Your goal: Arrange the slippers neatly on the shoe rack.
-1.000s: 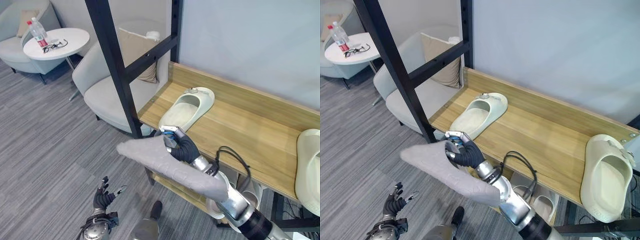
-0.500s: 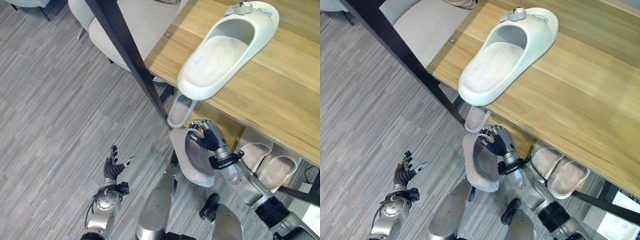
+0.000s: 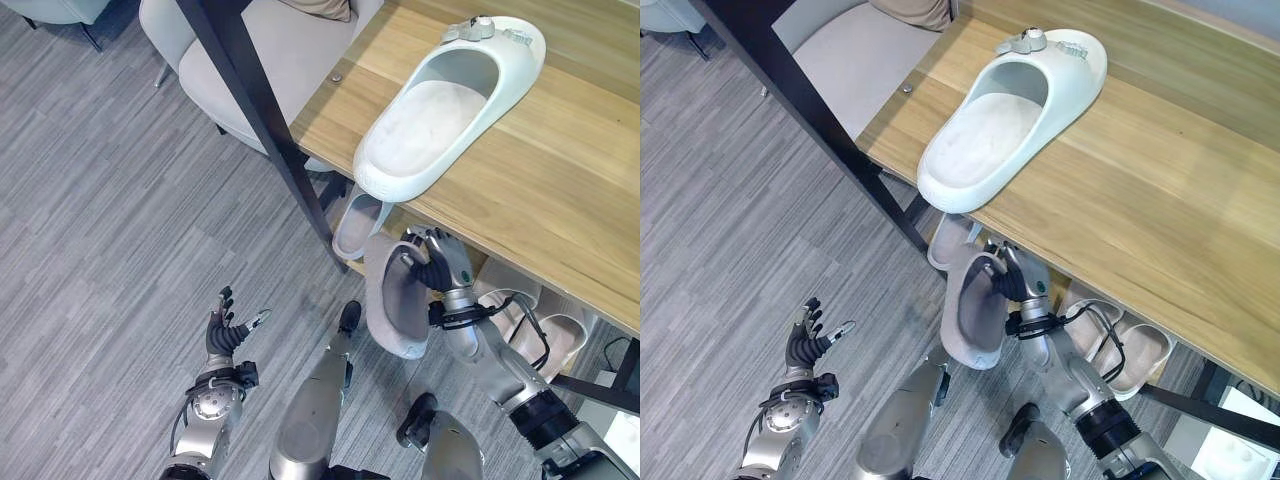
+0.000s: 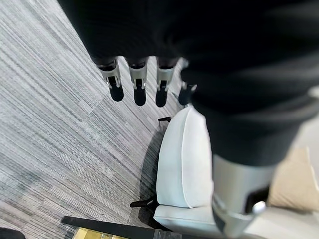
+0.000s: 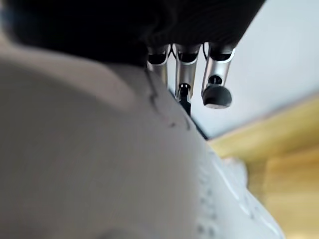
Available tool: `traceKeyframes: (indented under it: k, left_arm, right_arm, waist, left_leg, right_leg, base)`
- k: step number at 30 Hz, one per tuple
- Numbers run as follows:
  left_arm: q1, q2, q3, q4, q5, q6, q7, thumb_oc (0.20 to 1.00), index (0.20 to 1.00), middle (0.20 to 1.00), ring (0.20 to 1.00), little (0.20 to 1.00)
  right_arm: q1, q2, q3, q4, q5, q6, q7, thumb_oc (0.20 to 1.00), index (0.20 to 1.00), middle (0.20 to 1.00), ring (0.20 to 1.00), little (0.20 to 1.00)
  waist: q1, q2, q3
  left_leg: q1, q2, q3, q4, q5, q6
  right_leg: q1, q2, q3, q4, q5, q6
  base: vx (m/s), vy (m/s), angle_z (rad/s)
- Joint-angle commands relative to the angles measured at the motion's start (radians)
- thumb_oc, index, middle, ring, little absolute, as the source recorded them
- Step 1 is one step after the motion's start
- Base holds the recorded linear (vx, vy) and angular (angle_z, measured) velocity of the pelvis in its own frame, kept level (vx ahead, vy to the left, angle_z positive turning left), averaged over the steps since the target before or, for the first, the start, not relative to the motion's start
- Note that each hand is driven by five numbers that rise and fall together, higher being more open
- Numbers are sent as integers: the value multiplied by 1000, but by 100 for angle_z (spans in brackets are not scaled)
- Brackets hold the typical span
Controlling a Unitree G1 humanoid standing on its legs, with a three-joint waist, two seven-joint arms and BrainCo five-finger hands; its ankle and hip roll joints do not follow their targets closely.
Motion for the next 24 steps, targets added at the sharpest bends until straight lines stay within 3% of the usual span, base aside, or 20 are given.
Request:
traceKeyframes:
  k: [1,10,11,17,24]
  left_arm:
    - [5,37,-2,-78,-26,-64,3,1000,1000,1000,1000,1000]
    - [-61,77,-62,-190,-11,-89,7,1000,1000,1000,1000,1000]
    - [-72,78,-69,-203,-14,-93,8,1000,1000,1000,1000,1000]
    - [-116,101,-107,-263,-16,-111,7,1000,1000,1000,1000,1000]
    - [-126,128,-142,-299,-28,-129,4,1000,1000,1000,1000,1000]
  right_arm:
    - [-66,-15,-23,18,-34,13,-87,200,200,200,200,200]
    - [-212,-25,-36,191,-52,98,-200,200,200,200,200,200]
    - [-226,-25,-28,212,-56,106,-209,200,200,200,200,200]
    - [-318,-29,-5,330,-59,145,-258,200,200,200,200,200]
    - [-465,-42,10,517,7,177,-313,200,200,200,200,200]
  waist:
    - [22,-18,-12]
    - [39,-28,13]
    - [40,-33,10]
    - [53,-33,17]
    - [74,-30,13]
  left_leg:
    - [22,55,6,166,-253,-32]
    - [-42,56,-7,197,-254,-34]
    - [-37,60,-10,200,-282,-40]
    - [-74,58,-27,205,-281,-45]
    - [-114,48,-44,221,-287,-47]
  right_leg:
    - [-89,-35,20,-104,142,-8]
    - [-141,-28,18,-79,134,-8]
    - [-137,-25,24,-71,107,0]
    - [-161,-24,4,-55,91,0]
    - [-186,-30,-2,-25,73,-2]
  base:
    - [-33,9,-13]
    - [6,-3,1]
    - [97,-37,-1]
    - [36,-19,7]
    - [29,-8,16]
